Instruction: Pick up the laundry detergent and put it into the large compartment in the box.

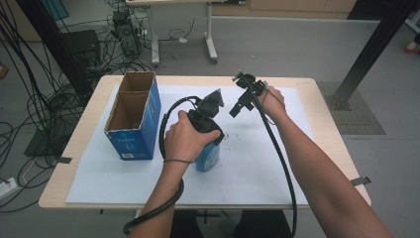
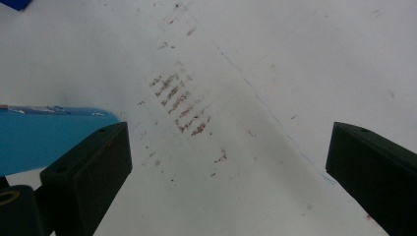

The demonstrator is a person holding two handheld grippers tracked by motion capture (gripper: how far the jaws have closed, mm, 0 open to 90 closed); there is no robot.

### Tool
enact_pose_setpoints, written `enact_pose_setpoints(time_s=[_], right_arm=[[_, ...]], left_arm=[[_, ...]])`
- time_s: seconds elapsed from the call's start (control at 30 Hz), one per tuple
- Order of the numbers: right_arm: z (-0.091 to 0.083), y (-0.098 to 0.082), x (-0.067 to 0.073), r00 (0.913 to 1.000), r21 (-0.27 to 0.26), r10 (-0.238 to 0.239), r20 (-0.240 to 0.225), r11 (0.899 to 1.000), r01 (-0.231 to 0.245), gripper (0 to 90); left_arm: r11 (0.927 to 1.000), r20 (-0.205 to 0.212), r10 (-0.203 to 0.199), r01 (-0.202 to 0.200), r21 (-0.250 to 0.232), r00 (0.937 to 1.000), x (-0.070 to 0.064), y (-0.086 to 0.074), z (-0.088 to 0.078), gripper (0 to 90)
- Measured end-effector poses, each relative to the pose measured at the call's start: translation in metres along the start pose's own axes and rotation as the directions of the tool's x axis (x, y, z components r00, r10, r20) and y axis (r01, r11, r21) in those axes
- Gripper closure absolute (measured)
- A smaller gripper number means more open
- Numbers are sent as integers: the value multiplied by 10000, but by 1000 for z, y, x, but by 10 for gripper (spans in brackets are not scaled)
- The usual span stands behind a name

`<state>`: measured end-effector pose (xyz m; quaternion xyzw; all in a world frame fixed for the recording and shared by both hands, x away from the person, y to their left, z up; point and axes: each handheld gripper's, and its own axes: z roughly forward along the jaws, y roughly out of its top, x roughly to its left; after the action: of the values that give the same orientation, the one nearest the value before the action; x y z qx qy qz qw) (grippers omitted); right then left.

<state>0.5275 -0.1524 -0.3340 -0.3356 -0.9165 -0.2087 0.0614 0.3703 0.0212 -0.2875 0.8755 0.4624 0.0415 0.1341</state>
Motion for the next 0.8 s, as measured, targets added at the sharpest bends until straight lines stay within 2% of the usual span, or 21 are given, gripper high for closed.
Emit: enact_pose_setpoints(time_s=[0.8], right_arm=[[-2, -1, -1, 10000, -61, -27, 18, 10000, 27, 32]], left_arm=[[10000, -15, -25, 25, 32, 10000, 0, 0, 0, 365]])
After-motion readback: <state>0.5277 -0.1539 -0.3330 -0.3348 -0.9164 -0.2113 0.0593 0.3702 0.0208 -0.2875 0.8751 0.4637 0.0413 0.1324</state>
